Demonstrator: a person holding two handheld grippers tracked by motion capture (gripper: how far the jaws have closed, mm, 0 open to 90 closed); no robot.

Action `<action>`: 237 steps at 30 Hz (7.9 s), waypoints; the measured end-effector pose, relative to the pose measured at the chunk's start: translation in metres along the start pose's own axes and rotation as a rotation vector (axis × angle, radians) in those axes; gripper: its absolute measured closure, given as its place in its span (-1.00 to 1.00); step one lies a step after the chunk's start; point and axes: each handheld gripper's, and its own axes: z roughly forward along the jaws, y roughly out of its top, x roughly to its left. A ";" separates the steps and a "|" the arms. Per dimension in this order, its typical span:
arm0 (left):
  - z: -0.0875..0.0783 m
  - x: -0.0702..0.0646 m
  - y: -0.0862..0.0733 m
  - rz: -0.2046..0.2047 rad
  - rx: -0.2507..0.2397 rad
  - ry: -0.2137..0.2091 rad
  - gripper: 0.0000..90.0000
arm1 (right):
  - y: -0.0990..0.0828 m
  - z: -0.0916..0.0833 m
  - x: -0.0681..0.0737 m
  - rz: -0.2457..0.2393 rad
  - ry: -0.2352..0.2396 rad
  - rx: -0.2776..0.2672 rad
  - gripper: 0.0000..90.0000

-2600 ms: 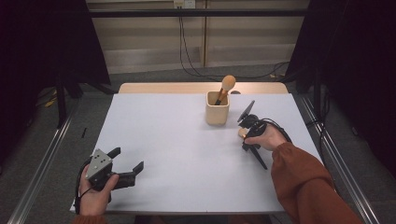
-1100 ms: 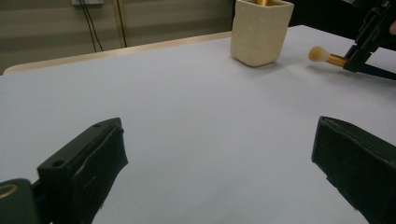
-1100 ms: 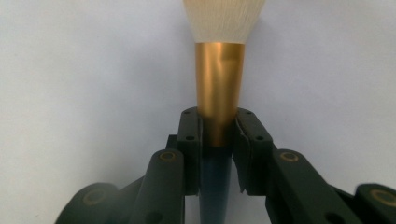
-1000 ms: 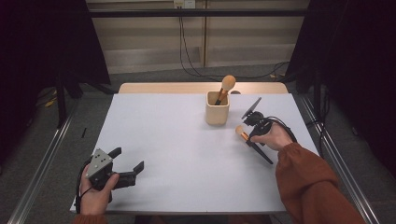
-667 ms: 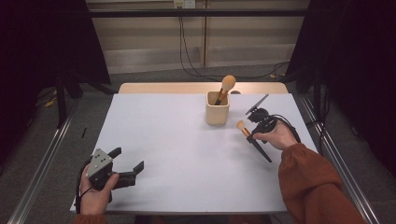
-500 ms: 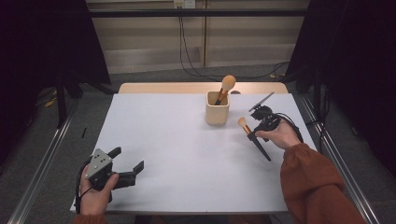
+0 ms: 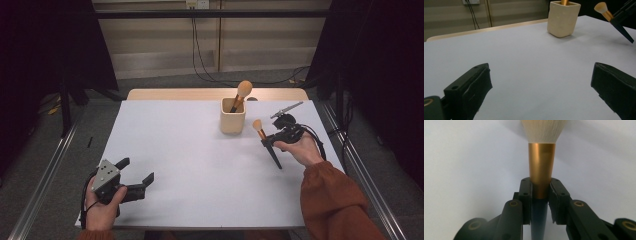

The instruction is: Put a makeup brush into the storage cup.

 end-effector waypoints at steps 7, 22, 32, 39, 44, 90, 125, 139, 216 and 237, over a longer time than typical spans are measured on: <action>0.000 0.000 0.000 -0.001 0.005 -0.001 -0.94 | -0.006 -0.003 0.001 0.001 0.011 -0.101 0.66; 0.001 0.000 -0.001 -0.006 0.011 -0.001 -0.94 | -0.017 -0.002 0.000 0.047 -0.001 -0.340 0.66; 0.001 0.000 -0.001 -0.011 0.009 -0.006 -0.94 | -0.020 -0.003 0.002 0.033 0.000 -0.453 0.65; 0.000 0.000 0.000 -0.011 0.008 -0.007 -0.94 | -0.024 -0.005 0.007 0.033 0.009 -0.532 0.66; 0.000 0.000 0.000 -0.011 0.009 -0.006 -0.94 | -0.023 -0.015 0.006 0.040 0.010 -0.609 0.66; 0.000 0.002 0.000 -0.012 0.003 -0.003 -0.94 | 0.056 -0.029 0.014 -0.024 -0.033 -0.765 0.65; -0.001 0.005 0.002 -0.034 -0.034 0.027 -0.95 | 0.107 -0.004 0.011 -0.053 -0.053 -0.785 0.65; -0.002 0.006 0.002 -0.026 -0.027 0.031 -0.95 | 0.101 0.011 0.009 -0.028 -0.048 -0.771 0.65; -0.001 0.006 0.001 -0.020 -0.020 0.033 -0.95 | 0.050 0.054 -0.004 0.050 -0.059 -0.646 0.40; 0.005 0.008 0.004 -0.045 -0.042 0.028 -0.96 | 0.027 0.040 -0.014 0.089 -0.005 -0.668 -0.69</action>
